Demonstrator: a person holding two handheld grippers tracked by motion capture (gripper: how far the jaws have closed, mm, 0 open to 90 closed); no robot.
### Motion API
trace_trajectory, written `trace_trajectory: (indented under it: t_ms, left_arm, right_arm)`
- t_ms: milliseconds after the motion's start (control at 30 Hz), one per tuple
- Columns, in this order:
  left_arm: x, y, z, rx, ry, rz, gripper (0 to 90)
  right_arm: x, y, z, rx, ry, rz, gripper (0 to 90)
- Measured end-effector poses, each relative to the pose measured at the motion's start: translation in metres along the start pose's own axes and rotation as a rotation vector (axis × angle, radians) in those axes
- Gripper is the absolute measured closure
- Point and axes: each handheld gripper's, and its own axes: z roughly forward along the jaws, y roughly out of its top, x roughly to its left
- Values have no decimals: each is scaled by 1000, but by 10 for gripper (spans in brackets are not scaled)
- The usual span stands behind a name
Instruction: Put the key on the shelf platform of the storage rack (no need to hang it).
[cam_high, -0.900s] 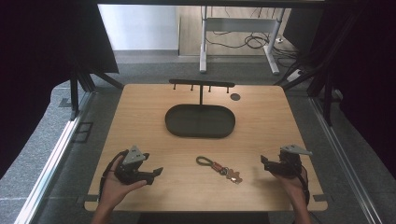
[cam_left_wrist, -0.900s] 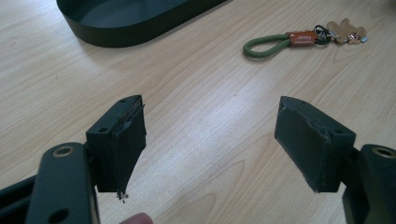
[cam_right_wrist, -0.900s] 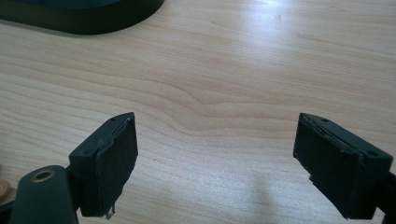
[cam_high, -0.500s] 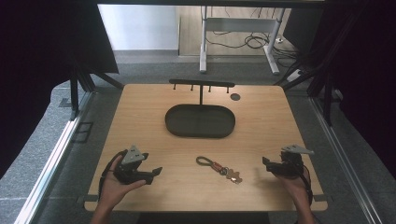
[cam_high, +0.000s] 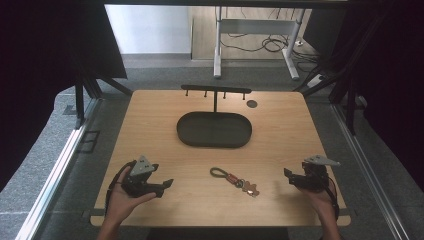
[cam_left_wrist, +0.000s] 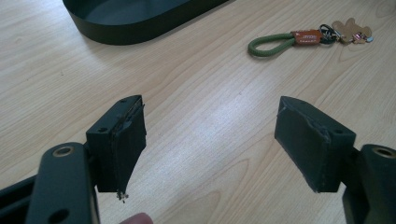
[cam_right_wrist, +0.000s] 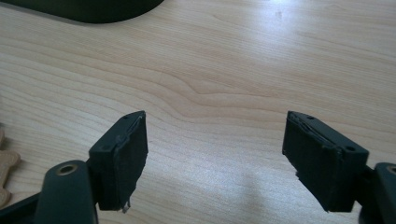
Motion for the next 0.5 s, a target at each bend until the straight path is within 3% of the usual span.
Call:
trace_trajectory:
  t_ms: [333, 500]
  left_arm:
    - [2, -1, -1, 4, 3, -14, 251]
    - [3, -1, -2, -1, 4, -18, 252]
  right_arm:
    - [0, 3, -3, 2, 27, 4, 274]
    - [3, 9, -8, 14, 65, -25, 303]
